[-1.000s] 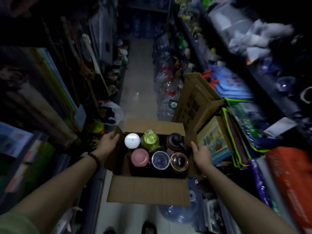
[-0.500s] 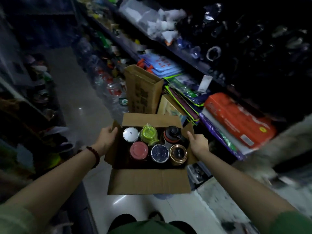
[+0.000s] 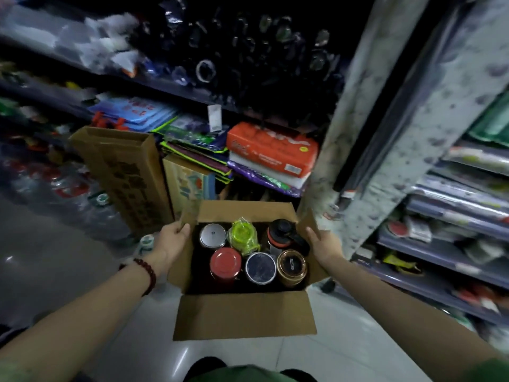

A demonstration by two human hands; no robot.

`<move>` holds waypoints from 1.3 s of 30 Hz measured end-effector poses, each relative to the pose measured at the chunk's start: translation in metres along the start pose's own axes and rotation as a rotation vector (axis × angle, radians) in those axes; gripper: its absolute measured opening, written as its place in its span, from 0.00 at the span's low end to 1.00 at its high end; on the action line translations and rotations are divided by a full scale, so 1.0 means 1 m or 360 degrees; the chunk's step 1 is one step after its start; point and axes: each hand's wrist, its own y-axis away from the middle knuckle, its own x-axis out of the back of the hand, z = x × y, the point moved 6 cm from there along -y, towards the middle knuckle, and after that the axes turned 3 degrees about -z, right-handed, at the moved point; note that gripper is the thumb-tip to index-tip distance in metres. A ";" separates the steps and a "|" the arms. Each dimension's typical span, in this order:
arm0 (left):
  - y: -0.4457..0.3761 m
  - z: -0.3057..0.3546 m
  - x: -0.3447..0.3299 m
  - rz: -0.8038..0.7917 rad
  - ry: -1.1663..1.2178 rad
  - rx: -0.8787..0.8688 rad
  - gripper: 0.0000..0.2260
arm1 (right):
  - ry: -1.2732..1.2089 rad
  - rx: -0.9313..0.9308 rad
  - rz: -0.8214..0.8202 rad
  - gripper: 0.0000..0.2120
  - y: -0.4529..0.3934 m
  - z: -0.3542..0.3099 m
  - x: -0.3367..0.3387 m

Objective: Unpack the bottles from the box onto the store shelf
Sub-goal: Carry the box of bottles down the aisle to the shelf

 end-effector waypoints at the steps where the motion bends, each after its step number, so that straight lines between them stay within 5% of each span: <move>1: 0.003 0.008 -0.014 -0.0037 -0.0013 -0.0026 0.05 | 0.0006 -0.0032 0.0027 0.22 0.005 0.013 0.012; 5: 0.017 0.032 -0.070 -0.0178 -0.0156 -0.0059 0.13 | -0.0030 -0.0136 0.0126 0.23 0.021 0.069 0.057; 22: 0.094 0.117 -0.319 -0.0844 -0.0437 -0.0356 0.13 | -0.0255 -0.0675 0.0571 0.19 0.115 0.273 0.206; 39: 0.120 0.220 -0.537 -0.1173 -0.0747 -0.0770 0.16 | -0.0449 -0.1090 0.1005 0.23 0.125 0.376 0.319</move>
